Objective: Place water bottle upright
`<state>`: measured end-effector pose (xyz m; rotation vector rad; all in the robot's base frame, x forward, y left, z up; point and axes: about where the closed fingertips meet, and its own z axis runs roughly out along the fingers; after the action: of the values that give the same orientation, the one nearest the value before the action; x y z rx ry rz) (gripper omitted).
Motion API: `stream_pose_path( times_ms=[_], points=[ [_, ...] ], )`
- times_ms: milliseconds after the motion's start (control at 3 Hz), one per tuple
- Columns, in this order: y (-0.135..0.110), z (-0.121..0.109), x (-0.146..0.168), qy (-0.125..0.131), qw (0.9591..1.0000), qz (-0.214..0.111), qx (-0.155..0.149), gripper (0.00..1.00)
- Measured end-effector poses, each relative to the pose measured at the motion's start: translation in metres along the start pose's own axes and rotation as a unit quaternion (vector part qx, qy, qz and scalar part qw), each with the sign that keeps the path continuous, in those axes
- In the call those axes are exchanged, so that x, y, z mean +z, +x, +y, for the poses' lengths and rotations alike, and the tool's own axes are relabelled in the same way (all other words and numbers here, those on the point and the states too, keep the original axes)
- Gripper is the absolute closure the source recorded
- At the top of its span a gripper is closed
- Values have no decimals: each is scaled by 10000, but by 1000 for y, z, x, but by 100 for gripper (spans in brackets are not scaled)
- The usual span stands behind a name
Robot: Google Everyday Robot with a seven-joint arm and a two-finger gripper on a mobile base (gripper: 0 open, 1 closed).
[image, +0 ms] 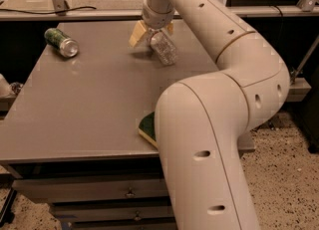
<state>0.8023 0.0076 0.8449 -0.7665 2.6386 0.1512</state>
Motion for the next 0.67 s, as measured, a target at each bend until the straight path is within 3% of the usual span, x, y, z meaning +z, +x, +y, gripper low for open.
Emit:
stream_pose_path(
  times_ms=[667],
  points=[
    [8,-14,-7,46,10000,-69,13,63]
  ],
)
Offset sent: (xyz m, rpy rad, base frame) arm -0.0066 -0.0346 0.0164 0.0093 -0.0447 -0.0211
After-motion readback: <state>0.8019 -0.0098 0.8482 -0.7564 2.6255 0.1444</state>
